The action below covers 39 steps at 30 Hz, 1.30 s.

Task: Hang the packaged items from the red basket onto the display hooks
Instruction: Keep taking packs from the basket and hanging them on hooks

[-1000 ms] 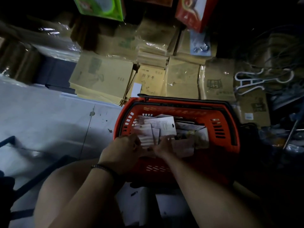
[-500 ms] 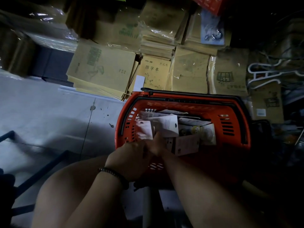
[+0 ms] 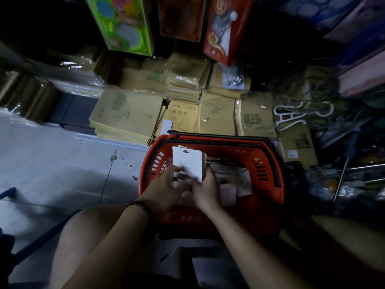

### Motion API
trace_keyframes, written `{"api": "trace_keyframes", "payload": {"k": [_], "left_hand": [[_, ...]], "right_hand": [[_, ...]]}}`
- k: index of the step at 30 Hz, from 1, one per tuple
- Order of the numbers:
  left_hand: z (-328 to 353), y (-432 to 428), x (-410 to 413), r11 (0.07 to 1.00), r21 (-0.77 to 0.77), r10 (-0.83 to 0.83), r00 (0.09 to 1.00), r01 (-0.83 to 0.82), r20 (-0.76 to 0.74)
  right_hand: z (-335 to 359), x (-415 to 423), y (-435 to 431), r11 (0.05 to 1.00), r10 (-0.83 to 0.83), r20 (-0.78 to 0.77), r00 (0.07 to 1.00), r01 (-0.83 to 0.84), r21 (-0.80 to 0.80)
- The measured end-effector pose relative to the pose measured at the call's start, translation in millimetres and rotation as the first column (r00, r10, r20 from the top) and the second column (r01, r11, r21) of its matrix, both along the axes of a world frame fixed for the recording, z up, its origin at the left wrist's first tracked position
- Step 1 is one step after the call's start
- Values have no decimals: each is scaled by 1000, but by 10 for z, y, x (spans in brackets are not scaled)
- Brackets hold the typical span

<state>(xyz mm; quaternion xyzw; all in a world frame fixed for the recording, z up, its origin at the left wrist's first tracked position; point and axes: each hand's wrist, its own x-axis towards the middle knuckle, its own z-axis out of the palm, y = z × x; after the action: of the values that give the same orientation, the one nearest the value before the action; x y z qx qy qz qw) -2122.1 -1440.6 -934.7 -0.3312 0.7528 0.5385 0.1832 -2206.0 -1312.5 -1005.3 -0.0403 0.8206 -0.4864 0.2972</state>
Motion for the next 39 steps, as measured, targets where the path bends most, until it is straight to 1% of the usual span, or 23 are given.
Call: {"api": "trace_keyframes", "payload": {"k": [2, 3, 5, 8, 11, 13, 16, 21, 25, 29, 31, 34, 39], "left_hand": [[154, 147, -19, 990, 129, 80, 990, -64, -118], [214, 212, -12, 982, 167, 120, 978, -91, -170], [288, 315, 9, 972, 189, 190, 946, -142, -263], [461, 466, 32, 957, 226, 253, 902, -182, -349], [625, 603, 28, 938, 257, 323, 850, -231, -416], [742, 658, 24, 923, 292, 364, 818, -251, -446], [945, 728, -2, 916, 335, 364, 812, -222, -457], [1431, 719, -60, 858, 455, 437, 802, -237, -407], [1883, 668, -87, 837, 519, 450, 760, -176, -468], [2359, 632, -119, 868, 479, 410, 735, -132, -540], [2600, 620, -132, 890, 446, 371, 729, -101, -576], [2962, 625, -166, 904, 421, 353, 700, -83, -621], [3533, 619, -294, 929, 349, 348, 597, -121, -723]], "right_hand": [[244, 28, 75, 998, -8, -32, 999, 6, -59], [347, 47, 121, 997, -5, -69, 998, 0, -77], [559, 86, 218, 995, 18, -152, 988, -32, -94], [859, 117, 363, 983, 132, -237, 962, -157, -91], [1139, 122, 588, 949, 272, -359, 893, -310, -51], [1353, 93, 754, 928, 314, -415, 854, -368, -55], [1639, -17, 951, 912, 325, -514, 794, -407, -53], [2169, -225, 1142, 879, 378, -612, 695, -478, 0], [2658, -392, 1217, 832, 456, -742, 492, -532, 159], [3104, -520, 1236, 805, 475, -803, 360, -548, 230], [3311, -569, 1241, 810, 461, -837, 296, -526, 260], [3600, -632, 1213, 833, 416, -876, 244, -489, 259], [4240, -771, 1153, 859, 373, -913, 166, -433, 273]]}}
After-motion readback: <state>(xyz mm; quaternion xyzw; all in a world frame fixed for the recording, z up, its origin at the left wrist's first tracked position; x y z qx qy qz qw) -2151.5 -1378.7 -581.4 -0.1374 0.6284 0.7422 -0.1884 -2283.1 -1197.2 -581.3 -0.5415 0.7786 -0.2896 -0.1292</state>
